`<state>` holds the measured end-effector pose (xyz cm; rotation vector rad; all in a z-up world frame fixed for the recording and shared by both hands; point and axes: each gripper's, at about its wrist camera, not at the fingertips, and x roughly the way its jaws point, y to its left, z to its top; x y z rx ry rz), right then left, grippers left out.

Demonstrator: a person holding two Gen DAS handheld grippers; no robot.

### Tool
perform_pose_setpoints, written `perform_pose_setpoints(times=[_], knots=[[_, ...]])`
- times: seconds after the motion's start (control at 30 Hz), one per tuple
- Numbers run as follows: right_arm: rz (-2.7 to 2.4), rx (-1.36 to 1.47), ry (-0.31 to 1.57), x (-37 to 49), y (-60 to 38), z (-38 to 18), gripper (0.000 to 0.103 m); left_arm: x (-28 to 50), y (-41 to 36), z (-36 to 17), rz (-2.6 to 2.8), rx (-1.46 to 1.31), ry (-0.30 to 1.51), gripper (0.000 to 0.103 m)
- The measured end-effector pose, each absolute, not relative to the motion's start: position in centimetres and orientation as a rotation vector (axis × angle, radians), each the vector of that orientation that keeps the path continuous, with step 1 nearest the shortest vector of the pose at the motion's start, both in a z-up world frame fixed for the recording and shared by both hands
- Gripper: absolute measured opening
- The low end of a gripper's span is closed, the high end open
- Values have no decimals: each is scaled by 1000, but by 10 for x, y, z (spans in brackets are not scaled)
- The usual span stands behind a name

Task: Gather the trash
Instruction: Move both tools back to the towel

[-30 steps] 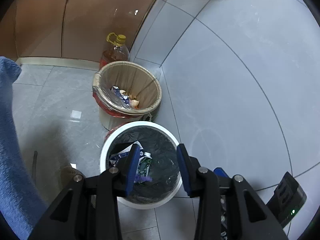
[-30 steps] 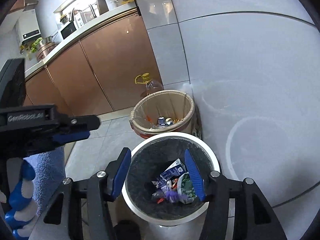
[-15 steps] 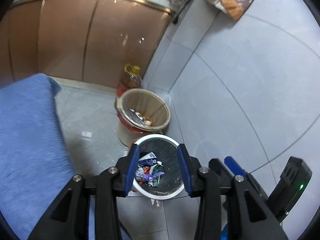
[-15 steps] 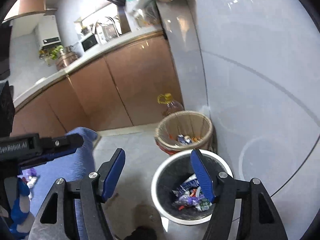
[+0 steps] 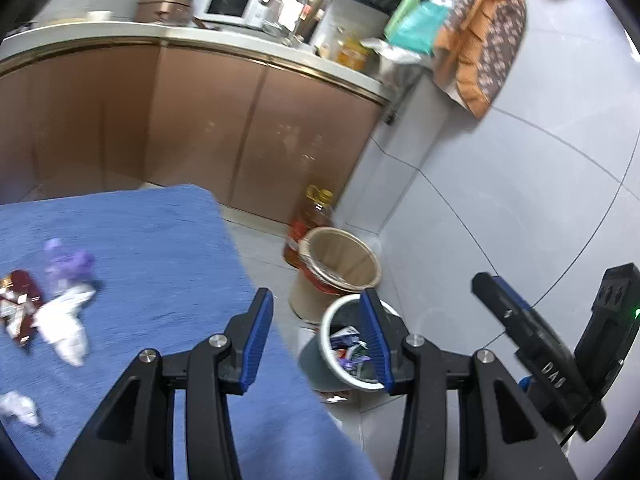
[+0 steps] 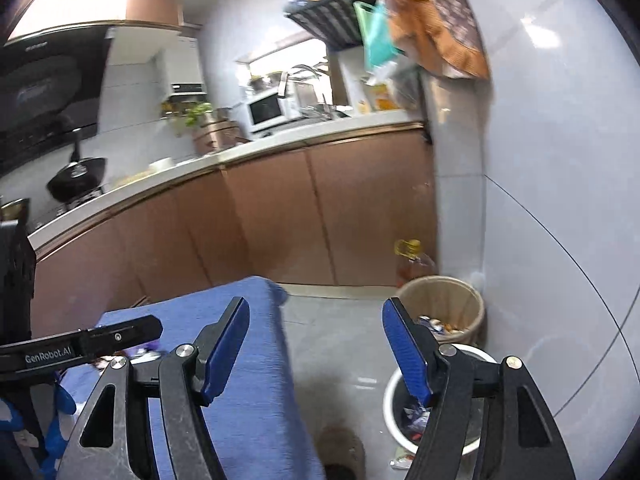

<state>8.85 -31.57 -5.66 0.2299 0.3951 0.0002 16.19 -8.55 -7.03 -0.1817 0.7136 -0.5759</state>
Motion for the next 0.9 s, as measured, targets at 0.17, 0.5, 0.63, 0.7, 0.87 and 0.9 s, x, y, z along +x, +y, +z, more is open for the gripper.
perform_pose_setpoints(times=[0.17, 0.5, 0.63, 0.7, 0.87, 0.9], knots=[[70, 197, 382, 84, -280, -40, 67, 143, -23, -65, -507, -218, 683, 43], [166, 118, 350, 58, -224, -14, 69, 96, 73, -69, -401, -268, 639, 43], [221, 88, 355, 54, -202, -9, 69, 75, 107, -81, -348, -296, 631, 43], [249, 73, 363, 57, -191, -10, 69, 69, 123, -92, -319, -311, 641, 43], [318, 53, 414, 76, -164, -25, 70, 60, 166, -140, -216, -360, 709, 44], [331, 50, 426, 78, -158, -30, 70, 59, 172, -148, -199, -364, 721, 44]])
